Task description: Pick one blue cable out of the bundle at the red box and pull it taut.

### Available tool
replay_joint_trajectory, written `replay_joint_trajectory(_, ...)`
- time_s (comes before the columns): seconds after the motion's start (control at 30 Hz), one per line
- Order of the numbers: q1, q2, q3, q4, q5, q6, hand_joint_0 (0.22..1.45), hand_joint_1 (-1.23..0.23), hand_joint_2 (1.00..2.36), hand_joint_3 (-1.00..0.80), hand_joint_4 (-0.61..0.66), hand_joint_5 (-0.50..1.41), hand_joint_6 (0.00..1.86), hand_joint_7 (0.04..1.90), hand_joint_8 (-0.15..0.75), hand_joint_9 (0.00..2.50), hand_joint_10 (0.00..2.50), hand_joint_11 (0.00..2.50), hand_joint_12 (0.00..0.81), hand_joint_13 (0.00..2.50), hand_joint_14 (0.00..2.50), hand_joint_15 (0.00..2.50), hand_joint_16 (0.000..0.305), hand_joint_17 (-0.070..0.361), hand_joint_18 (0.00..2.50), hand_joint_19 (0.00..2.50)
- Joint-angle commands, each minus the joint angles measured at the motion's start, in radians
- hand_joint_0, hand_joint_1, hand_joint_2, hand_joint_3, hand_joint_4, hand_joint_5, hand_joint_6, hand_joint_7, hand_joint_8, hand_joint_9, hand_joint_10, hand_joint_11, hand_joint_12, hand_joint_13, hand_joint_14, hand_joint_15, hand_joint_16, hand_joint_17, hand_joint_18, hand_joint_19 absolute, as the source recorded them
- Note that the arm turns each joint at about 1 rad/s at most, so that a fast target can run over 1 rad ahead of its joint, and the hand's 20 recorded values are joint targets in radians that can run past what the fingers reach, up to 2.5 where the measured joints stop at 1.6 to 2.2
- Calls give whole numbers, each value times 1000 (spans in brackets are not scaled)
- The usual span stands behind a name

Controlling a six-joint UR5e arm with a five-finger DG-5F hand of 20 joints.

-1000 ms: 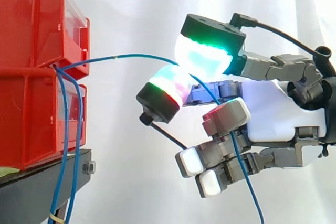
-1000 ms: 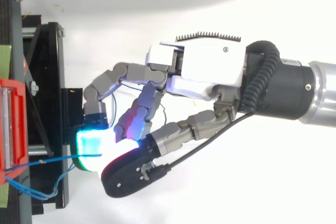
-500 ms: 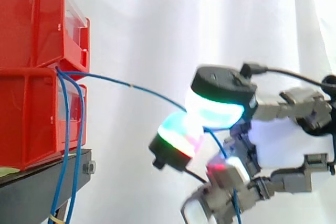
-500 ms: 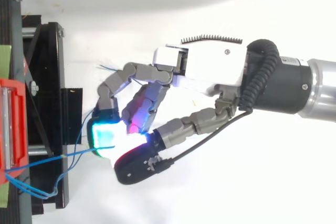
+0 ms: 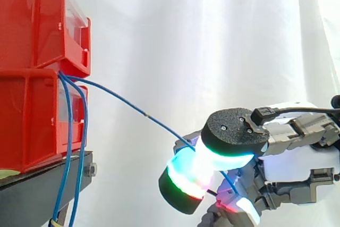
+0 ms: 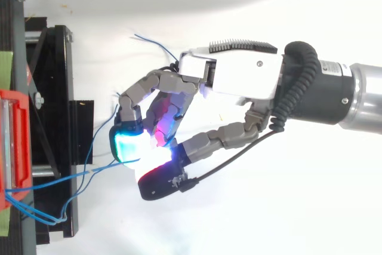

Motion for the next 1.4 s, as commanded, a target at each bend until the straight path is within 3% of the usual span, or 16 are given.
replay_joint_trajectory(0.0,-1,0,-2,0,3,-6,626,-900,1019,-215,-13,-55,916,1026,353,1182,11,887,362,820,16,509,43,96,535,423)
replay_joint_trajectory(1.37,1,0,-2,-3,5,-8,626,-880,1018,-223,-10,-57,920,1011,366,1158,11,871,351,795,14,507,41,92,486,402)
